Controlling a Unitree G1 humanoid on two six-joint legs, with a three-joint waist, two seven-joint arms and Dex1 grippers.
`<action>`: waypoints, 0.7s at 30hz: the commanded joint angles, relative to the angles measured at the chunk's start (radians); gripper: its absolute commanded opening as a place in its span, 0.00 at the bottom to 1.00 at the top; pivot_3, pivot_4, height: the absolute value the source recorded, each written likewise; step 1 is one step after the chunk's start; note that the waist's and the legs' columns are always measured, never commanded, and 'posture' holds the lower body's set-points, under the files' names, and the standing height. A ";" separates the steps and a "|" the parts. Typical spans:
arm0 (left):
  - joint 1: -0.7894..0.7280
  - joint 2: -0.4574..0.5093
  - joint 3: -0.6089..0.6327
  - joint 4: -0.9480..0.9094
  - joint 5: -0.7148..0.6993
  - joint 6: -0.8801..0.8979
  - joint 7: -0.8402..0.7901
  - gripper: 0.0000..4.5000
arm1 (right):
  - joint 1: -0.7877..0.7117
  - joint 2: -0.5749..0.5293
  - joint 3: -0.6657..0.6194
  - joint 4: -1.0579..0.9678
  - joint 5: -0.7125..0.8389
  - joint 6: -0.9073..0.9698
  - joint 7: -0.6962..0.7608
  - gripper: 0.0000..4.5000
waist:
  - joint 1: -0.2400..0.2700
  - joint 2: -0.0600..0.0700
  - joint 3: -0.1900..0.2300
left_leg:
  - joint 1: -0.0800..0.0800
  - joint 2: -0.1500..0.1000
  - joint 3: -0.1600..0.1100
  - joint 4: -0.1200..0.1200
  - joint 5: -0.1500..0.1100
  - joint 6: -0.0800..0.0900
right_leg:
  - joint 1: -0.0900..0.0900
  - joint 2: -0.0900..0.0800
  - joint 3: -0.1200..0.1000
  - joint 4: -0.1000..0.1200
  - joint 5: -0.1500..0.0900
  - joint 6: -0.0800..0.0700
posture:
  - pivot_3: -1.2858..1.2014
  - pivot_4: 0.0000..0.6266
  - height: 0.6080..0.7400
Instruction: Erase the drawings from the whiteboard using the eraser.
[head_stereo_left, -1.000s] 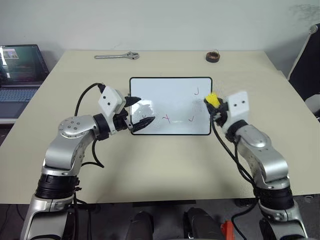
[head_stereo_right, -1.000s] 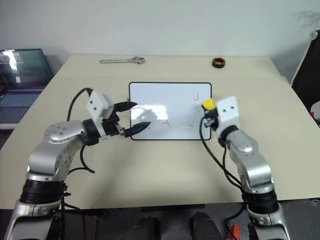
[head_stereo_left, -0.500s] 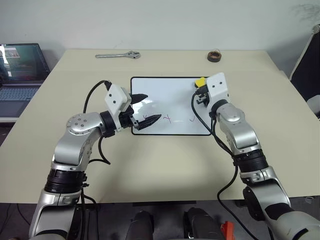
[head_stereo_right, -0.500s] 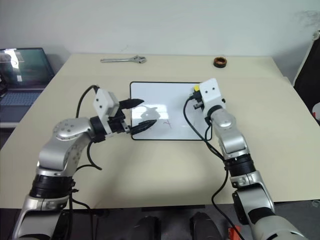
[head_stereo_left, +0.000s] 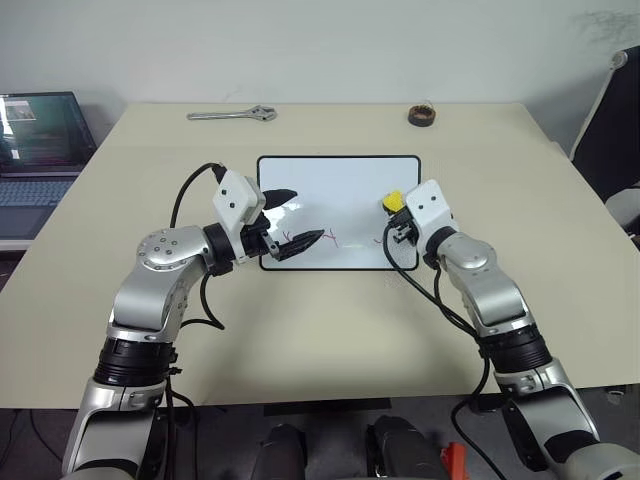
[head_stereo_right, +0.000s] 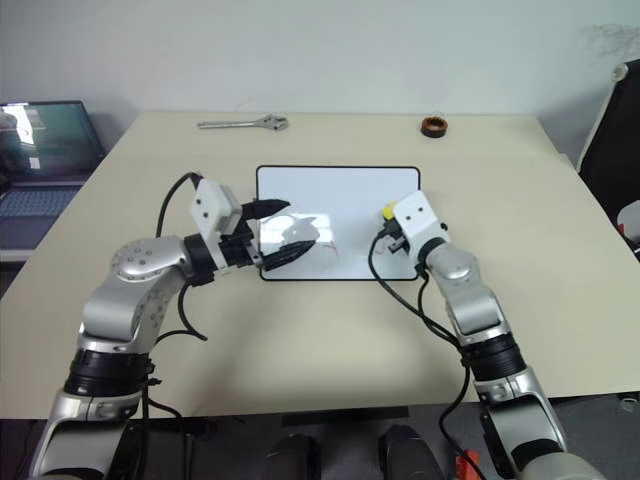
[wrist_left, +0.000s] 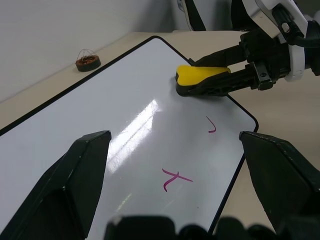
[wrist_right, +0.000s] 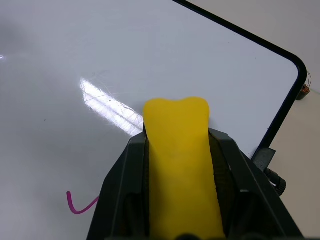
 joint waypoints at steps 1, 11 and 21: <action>-0.018 0.001 0.005 -0.041 0.000 -0.011 0.004 1.00 | -0.072 0.029 -0.062 0.061 -0.023 -0.045 -0.095 0.27 | -0.001 0.000 0.000 | 0.000 0.000 0.000 0.000 0.000 0.000 | 0.000 0.000 0.000 0.000 0.000 0.000 | 0.52 0.24 1.00; 0.062 0.027 0.074 -0.051 0.014 0.004 0.079 1.00 | -0.036 0.052 -0.049 0.068 0.026 0.026 0.005 0.27 | 0.000 0.000 0.000 | -0.003 0.001 0.000 0.000 0.000 0.000 | -0.002 -0.002 0.000 -0.003 0.000 0.000 | 0.52 0.24 1.00; 0.328 0.074 0.222 -0.151 -0.057 0.005 0.062 1.00 | 0.096 -0.022 -0.187 -0.352 0.234 0.020 0.166 0.27 | 0.006 0.001 0.000 | -0.005 0.002 -0.002 -0.002 0.000 0.000 | -0.003 -0.003 -0.001 -0.004 0.000 0.001 | 0.52 0.24 1.00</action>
